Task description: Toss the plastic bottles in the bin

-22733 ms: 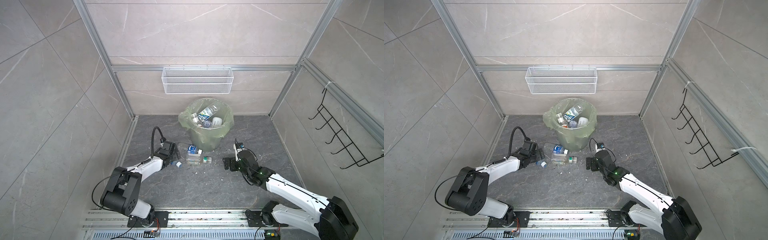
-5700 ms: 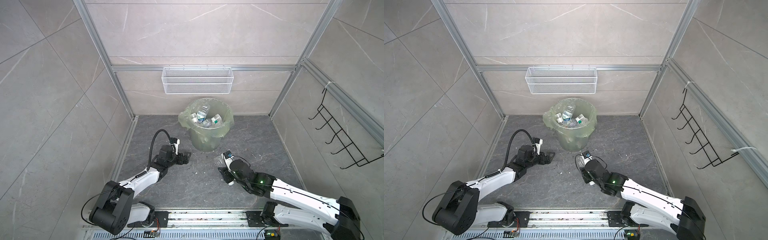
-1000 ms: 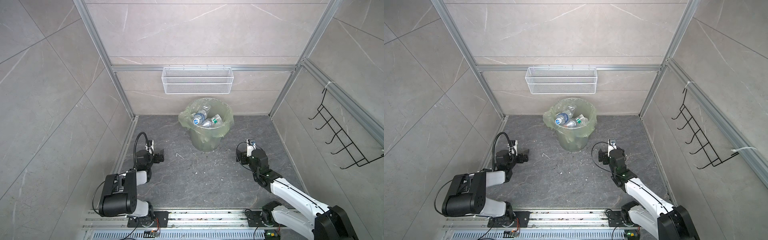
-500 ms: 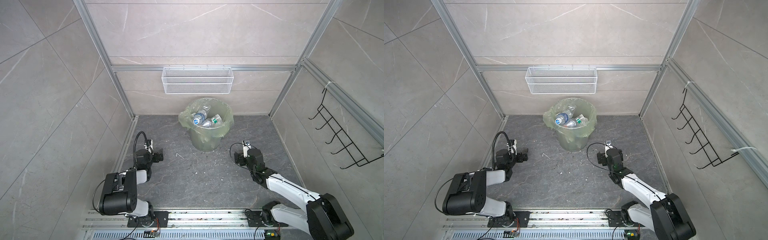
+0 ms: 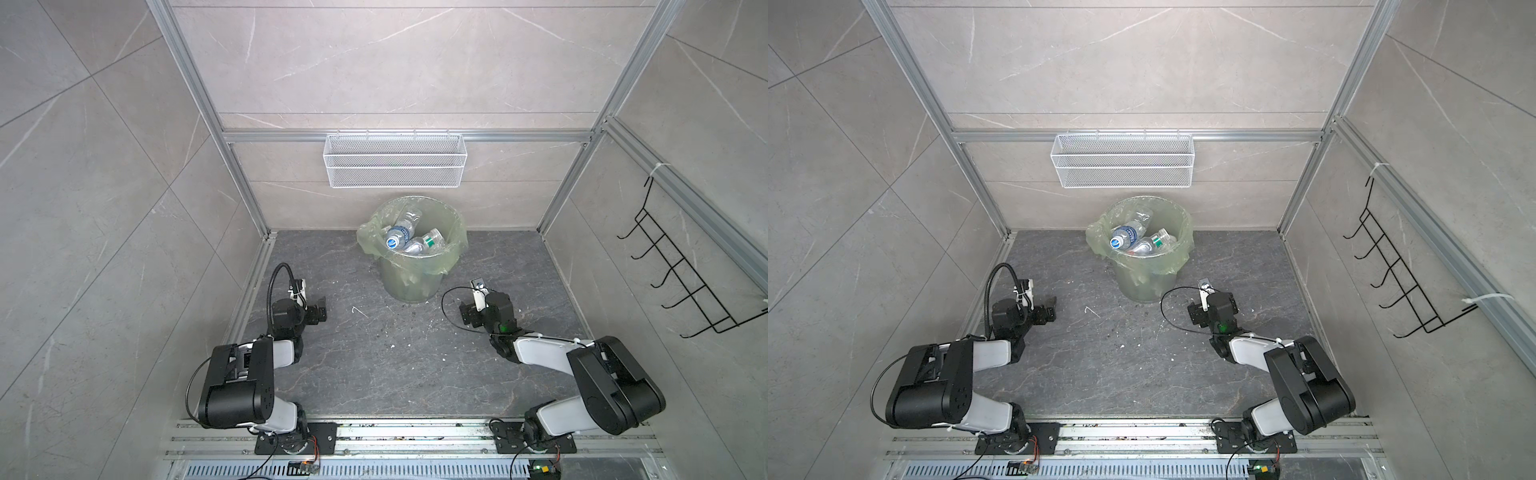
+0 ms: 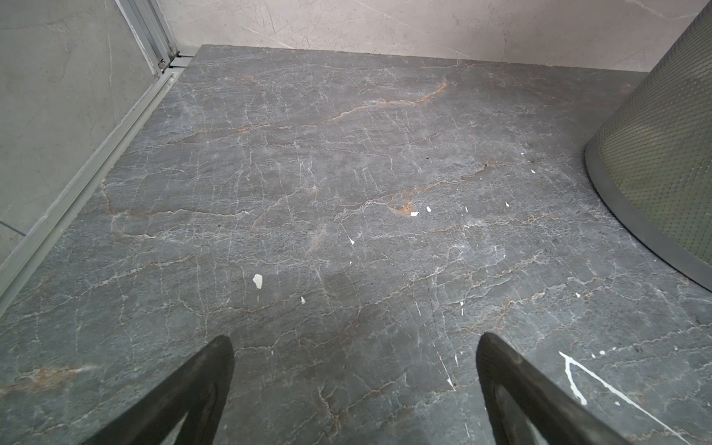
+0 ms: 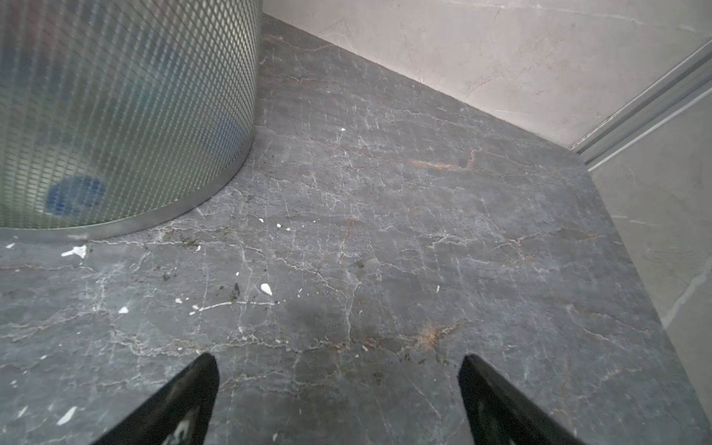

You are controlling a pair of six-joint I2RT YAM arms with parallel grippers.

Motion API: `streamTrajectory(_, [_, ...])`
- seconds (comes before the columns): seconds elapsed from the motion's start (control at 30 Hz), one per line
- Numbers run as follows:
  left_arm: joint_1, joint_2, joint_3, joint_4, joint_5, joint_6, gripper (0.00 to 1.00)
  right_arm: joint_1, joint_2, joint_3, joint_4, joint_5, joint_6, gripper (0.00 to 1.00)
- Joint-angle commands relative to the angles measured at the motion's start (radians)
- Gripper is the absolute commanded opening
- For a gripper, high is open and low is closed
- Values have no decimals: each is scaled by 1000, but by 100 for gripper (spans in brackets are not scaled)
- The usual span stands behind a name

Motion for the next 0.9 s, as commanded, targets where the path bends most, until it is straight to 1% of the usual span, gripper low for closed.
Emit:
streamTrajectory(0.0, [5, 11, -7, 74, 15, -7, 100, -22, 3, 20, 41, -68, -12, 99])
streamTrajectory(0.13, [8, 14, -11, 83, 22, -4, 100, -96, -6, 17, 41, -141, 47, 95])
streamTrajectory(0.23, [17, 16, -27, 114, 81, 7, 100, -151, -27, -55, 158, -166, 99, 96])
streamTrajectory(0.3, [19, 17, -27, 115, 83, 5, 100, -176, -9, -87, 234, -183, 121, 97])
streamTrajectory(0.37, [21, 16, -25, 114, 84, 5, 100, -204, 36, -97, 297, -232, 137, 98])
streamTrajectory(0.43, [21, 17, -25, 114, 85, 6, 100, -226, 45, -105, 308, -249, 153, 100])
streamTrajectory(0.57, [20, 16, -25, 113, 85, 5, 100, -238, 48, -100, 305, -269, 158, 100])
streamTrajectory(0.87, [20, 14, -28, 116, 85, 6, 100, -237, 44, -100, 303, -234, 159, 100])
